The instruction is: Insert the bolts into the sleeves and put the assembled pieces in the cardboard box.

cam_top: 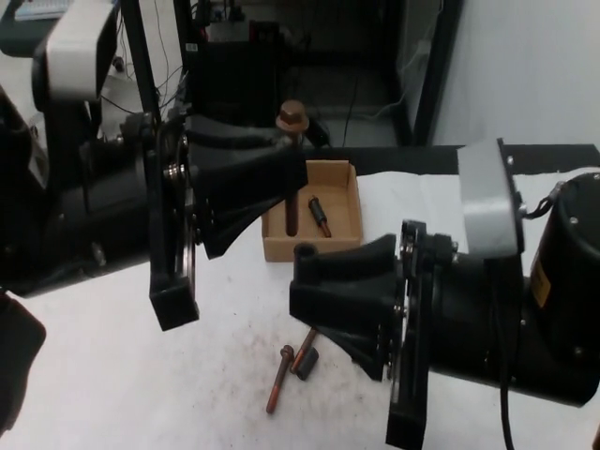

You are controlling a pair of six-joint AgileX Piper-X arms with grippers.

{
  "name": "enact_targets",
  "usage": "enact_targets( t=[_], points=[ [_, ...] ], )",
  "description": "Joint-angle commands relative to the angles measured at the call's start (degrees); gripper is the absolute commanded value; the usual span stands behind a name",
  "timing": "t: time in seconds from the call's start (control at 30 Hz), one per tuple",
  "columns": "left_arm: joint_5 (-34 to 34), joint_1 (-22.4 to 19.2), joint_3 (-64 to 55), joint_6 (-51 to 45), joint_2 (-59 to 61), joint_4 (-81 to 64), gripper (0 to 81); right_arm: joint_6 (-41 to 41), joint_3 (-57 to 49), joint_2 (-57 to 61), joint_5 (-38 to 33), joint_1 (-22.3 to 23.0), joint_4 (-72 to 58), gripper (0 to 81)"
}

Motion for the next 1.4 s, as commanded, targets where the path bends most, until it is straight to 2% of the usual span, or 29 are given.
enact_targets(
  t=[0.0, 0.27, 0.73, 1.37],
  points=[
    [-1.16, -0.76, -0.66, 0.15, -0.12, -1.73, 0.1, -1.21, -0.63, -0.43, -0.43, 0.06, 1.63, 0.8],
    [-2.12, -4.12, -0.66, 0.15, -0.12, -1.52, 0.1, -2.93, -0.71, -0.43, 2.41, 0.06, 0.21, 0.8],
    [-4.6, -4.15, -0.66, 0.66, -0.12, -1.52, 0.1, -2.93, -0.71, -0.43, 2.66, 0.06, -3.03, 0.8],
    [-3.77, -4.15, -0.66, 2.54, -0.07, 4.14, 0.1, -3.53, -0.71, -0.43, 3.34, 0.06, -3.71, 0.8]
  ],
)
